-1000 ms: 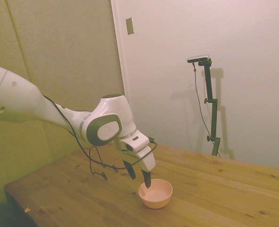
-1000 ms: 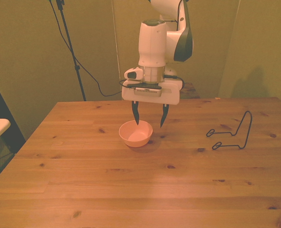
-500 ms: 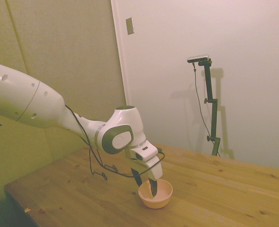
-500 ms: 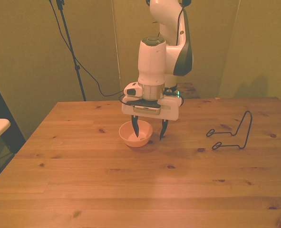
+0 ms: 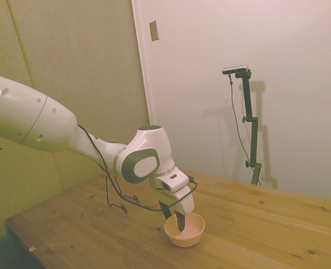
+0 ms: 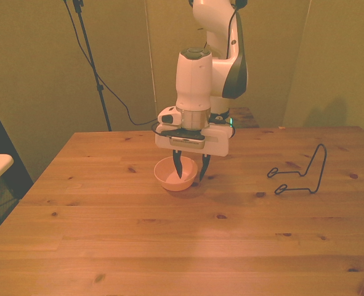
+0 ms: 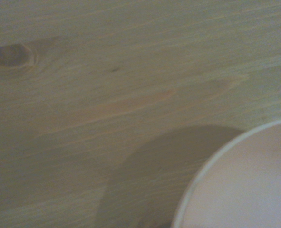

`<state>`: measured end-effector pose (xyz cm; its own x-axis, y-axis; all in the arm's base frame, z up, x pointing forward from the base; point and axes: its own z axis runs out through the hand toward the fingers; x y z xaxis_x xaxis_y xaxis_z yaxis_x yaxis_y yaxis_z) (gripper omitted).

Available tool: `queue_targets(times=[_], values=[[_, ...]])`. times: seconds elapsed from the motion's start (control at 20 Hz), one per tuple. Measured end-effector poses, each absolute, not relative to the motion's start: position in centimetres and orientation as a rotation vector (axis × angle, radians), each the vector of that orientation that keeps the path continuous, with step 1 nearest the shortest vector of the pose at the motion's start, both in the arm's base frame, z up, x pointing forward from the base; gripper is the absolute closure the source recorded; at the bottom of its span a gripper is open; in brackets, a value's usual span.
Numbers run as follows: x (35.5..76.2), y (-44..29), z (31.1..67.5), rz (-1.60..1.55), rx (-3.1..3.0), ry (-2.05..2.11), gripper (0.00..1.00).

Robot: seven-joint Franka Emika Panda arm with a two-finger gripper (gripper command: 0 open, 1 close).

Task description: Load the bowl

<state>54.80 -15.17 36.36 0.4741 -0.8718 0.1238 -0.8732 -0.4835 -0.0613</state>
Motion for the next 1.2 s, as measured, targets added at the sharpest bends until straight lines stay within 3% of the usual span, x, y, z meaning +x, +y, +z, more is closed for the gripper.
queue_targets(times=[0.7, 1.2], values=[[55.0, -14.9, 37.5, 0.225, 2.729, -1.591, 1.00], [53.1, -8.3, 47.1, 0.166, 3.028, -1.550, 1.00]])
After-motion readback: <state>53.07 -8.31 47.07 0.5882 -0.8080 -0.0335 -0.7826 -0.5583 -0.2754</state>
